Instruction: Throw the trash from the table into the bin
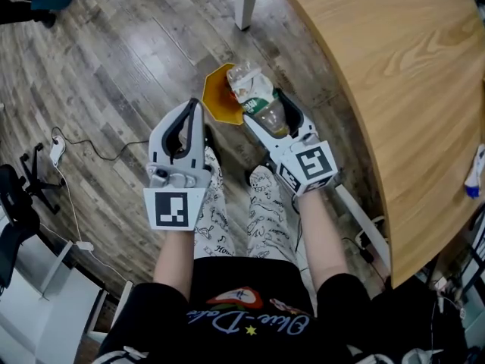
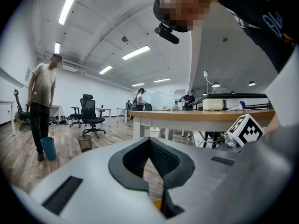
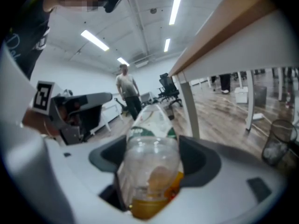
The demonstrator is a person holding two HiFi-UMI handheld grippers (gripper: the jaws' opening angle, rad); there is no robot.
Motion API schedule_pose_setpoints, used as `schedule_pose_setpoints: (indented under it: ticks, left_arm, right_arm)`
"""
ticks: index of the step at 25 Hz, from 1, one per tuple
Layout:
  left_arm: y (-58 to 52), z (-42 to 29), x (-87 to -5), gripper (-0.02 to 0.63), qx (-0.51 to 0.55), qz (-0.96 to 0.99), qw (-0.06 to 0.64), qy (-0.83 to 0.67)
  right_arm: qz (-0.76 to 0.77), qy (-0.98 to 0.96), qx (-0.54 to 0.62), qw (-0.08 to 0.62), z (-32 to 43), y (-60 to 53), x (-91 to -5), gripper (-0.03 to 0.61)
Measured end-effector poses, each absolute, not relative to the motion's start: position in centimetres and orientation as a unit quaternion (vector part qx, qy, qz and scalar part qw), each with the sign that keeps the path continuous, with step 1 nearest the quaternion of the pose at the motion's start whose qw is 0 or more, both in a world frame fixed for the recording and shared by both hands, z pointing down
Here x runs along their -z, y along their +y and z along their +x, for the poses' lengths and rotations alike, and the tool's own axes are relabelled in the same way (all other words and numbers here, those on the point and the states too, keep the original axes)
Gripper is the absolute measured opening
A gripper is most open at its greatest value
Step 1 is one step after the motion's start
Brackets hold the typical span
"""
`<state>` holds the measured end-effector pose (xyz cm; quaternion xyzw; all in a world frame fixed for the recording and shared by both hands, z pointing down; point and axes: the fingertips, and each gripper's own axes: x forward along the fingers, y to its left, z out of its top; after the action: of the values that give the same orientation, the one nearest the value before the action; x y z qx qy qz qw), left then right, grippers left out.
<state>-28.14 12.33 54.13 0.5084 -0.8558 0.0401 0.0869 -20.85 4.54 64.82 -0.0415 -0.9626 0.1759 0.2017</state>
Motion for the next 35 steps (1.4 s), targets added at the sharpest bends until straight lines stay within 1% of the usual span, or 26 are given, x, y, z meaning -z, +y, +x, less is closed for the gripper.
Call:
schedule_pose_setpoints:
  ticks: [7, 16, 28, 35]
  left_arm:
    - [13.3, -28.2, -57.2, 0.011, -0.050, 0.513, 0.113, -0.849]
    - [14.3, -29.4, -59.1, 0.011, -0.050, 0.510, 0.119, -0.850]
    - [16.0, -30.0, -62.3, 0.011, -0.049, 0.497, 0.133, -0.856]
    - [16.4, -31.0, -63.8, 0.011, -0.050, 0.495, 0.139, -0.856]
  right_arm:
    - [-0.034, -0.957, -0.185, 0.223, -21.2, 5.2, -68.2, 0.359]
    - [-0.017, -0.946, -0.177, 0.272, -21.2, 5.7, -73.5, 0.359]
    - [-0.029, -0.939, -0.158, 0.303, -22.1, 6.9, -79.1, 0.359]
    - [-0.027, -0.927, -0.161, 0.338, -21.3, 7.6, -82.7, 0.359]
